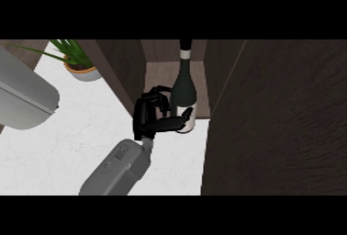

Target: Pick up the wine, place it into the cabinet and close the cabinet

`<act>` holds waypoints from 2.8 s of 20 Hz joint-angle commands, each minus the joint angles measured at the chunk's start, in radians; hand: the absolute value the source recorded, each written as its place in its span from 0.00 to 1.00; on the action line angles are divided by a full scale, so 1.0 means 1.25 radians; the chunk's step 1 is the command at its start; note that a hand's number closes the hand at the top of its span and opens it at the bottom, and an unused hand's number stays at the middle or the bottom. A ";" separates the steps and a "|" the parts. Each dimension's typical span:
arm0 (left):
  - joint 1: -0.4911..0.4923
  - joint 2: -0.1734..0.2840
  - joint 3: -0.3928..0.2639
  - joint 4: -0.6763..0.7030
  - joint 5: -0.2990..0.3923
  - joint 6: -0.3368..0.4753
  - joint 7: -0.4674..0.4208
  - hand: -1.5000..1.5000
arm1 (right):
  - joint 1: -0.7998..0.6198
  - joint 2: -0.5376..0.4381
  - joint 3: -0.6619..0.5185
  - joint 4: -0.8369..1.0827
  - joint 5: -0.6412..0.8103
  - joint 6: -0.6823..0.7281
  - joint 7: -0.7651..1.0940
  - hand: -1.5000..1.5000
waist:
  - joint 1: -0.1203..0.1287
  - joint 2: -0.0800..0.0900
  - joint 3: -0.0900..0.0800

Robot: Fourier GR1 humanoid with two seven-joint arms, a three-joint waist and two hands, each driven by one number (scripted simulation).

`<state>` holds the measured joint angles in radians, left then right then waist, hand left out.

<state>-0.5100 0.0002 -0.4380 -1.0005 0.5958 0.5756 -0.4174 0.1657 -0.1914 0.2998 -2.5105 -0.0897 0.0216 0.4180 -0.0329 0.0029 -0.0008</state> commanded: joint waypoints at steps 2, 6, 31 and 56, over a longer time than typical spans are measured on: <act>-0.058 0.000 0.002 0.091 0.101 -0.023 -0.053 1.00 | 0.030 0.001 0.028 -0.170 -0.048 -0.010 0.083 0.00 | -0.009 0.000 -0.001; -0.061 0.000 0.018 0.165 0.146 -0.068 -0.111 1.00 | 0.024 -0.002 -0.014 -0.159 -0.085 0.003 0.067 0.00 | -0.003 0.001 0.000; -0.455 0.035 0.114 0.511 0.188 -0.014 -0.065 1.00 | 0.058 0.024 0.003 -0.097 -0.068 0.054 0.017 0.00 | -0.007 0.005 0.000; -0.514 0.089 0.095 0.742 0.066 0.048 -0.080 0.00 | 0.093 0.036 -0.001 -0.111 -0.080 0.092 -0.021 0.00 | -0.030 0.015 0.000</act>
<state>-1.1691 0.0375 -0.3221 -0.1077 0.6898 0.6791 -0.5071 0.2468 -0.1303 0.3132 -2.5004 -0.0996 0.1294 0.3415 -0.0695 0.0095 0.0050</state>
